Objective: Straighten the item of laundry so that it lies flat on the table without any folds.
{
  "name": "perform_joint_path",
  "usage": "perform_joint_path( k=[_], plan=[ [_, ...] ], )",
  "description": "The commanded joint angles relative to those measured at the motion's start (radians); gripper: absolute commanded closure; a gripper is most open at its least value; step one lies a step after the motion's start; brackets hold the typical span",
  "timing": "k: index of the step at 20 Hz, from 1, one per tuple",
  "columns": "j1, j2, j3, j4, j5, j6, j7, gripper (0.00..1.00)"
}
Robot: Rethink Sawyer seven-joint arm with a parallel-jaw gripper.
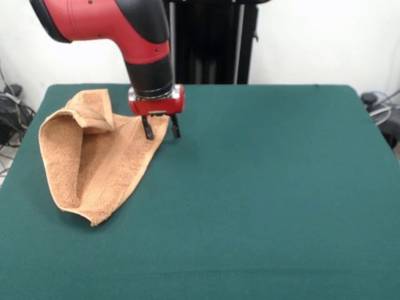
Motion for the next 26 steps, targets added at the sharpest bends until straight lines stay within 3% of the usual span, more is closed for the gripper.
perform_joint_path(
  k=[1, 9, 10, 26],
  plan=[
    [0.032, 0.079, -0.043, -0.112, -0.048, -0.016, 0.043, 0.0],
    [0.028, 0.084, -0.039, -0.099, -0.043, -0.027, 0.043, 0.0],
    [0.024, 0.085, -0.035, -0.096, -0.045, -0.027, 0.038, 1.0],
    [0.085, 0.017, -0.086, -0.08, -0.016, -0.012, 0.084, 1.0]
  ],
)
